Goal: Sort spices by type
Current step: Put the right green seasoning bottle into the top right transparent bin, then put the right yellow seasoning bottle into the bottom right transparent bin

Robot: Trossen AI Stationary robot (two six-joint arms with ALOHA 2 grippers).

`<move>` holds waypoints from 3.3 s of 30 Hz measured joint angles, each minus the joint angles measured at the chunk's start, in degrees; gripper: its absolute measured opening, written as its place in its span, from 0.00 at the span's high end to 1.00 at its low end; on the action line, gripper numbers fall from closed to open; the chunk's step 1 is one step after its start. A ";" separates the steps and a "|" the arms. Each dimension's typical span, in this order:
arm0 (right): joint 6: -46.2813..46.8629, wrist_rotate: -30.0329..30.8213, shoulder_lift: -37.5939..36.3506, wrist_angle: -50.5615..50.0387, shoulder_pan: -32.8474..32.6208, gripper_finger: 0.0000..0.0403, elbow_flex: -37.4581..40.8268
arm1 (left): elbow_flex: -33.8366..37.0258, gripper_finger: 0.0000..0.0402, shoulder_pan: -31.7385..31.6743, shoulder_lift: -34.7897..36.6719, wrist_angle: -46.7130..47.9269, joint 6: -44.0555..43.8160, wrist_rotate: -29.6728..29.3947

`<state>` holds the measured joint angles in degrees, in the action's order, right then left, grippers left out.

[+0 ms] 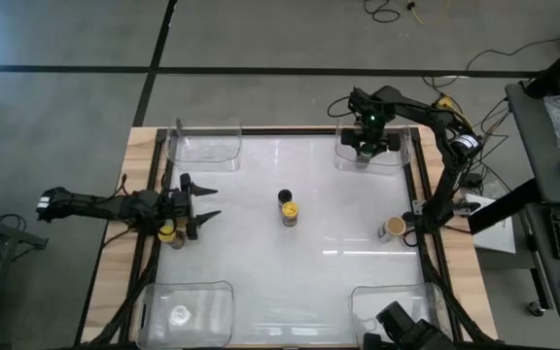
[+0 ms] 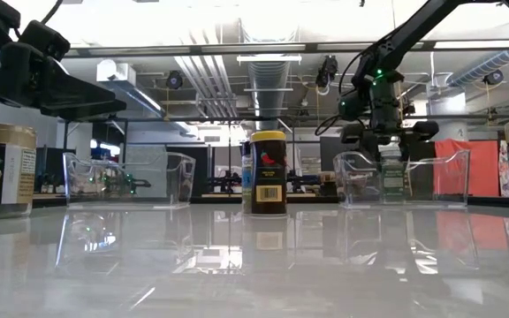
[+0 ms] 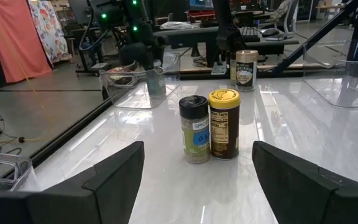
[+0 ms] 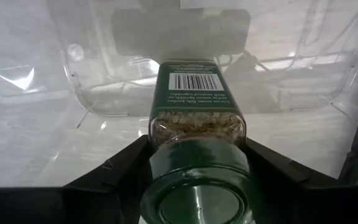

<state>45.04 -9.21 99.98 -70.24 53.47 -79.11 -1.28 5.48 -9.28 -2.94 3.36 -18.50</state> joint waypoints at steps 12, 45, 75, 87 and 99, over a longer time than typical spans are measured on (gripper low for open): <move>-0.02 0.24 -0.19 -0.04 -0.13 0.31 0.02 | 0.00 0.30 -0.01 -0.02 0.00 0.00 0.00; 0.37 12.41 -16.55 -3.57 -24.92 0.17 -8.04 | 0.00 0.30 -0.01 -0.02 -1.61 -0.01 0.00; -7.25 20.53 -8.02 18.68 -54.41 0.19 -8.70 | -10.73 0.30 0.00 -4.98 -21.04 -35.61 -9.68; -5.17 27.95 -7.50 18.74 -64.65 0.14 -8.66 | -18.17 0.30 0.07 -16.24 -18.94 -39.37 -5.90; -7.58 30.23 -4.34 18.58 -66.44 0.10 -8.46 | -26.29 0.30 0.04 -22.38 -1.36 -34.17 -5.94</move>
<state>37.45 21.02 95.65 -51.66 -12.97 -87.57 -27.57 5.52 -31.66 -4.30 -30.81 -24.44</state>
